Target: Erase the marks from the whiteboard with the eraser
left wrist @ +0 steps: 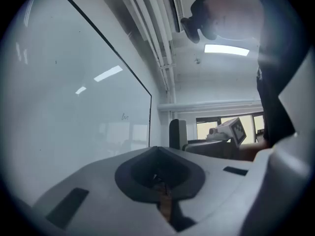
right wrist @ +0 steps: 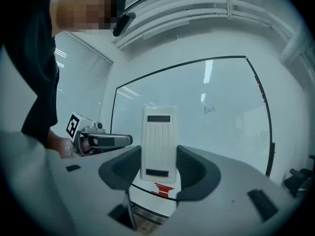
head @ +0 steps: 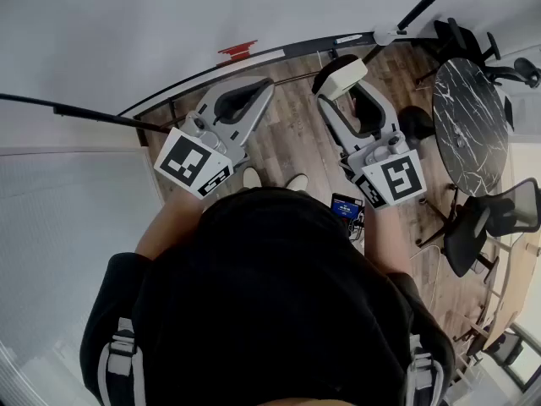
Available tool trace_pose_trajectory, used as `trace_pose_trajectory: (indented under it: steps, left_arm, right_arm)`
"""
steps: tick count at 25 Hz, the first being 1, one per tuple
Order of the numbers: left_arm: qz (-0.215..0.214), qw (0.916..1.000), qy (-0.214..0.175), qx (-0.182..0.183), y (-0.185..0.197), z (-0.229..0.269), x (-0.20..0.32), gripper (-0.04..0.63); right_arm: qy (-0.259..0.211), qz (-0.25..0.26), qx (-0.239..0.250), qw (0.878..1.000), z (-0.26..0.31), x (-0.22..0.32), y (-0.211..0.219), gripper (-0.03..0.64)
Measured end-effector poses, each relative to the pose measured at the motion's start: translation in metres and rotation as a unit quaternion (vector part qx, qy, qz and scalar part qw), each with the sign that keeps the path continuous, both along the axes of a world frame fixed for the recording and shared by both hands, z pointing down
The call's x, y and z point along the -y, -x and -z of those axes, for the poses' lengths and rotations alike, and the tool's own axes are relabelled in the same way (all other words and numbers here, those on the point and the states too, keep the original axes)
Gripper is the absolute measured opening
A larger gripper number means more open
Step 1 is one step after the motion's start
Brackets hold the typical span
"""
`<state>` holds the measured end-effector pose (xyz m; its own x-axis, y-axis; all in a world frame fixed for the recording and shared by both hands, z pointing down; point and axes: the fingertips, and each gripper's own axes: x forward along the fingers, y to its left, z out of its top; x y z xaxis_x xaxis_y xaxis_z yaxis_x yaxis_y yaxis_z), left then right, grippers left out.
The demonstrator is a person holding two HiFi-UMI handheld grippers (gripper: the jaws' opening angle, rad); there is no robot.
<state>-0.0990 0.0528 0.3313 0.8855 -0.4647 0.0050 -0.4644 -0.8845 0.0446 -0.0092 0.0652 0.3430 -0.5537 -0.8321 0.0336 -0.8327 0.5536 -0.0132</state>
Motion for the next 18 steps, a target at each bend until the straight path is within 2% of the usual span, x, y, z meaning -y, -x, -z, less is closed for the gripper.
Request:
trace_pose_trajectory:
  steps: [10,18]
  left_arm:
    - [0.004,1.0,-0.003,0.007,0.004,-0.001,0.003,0.005]
    - [-0.001,1.0,-0.006,0.006,-0.007,0.0,0.005,0.005]
  right_arm:
    - [-0.001,0.011,0.009,1.0,0.006,0.002,0.003,0.224]
    - [-0.005,0.009,-0.022,1.0,0.01,0.004,-0.002,0.224]
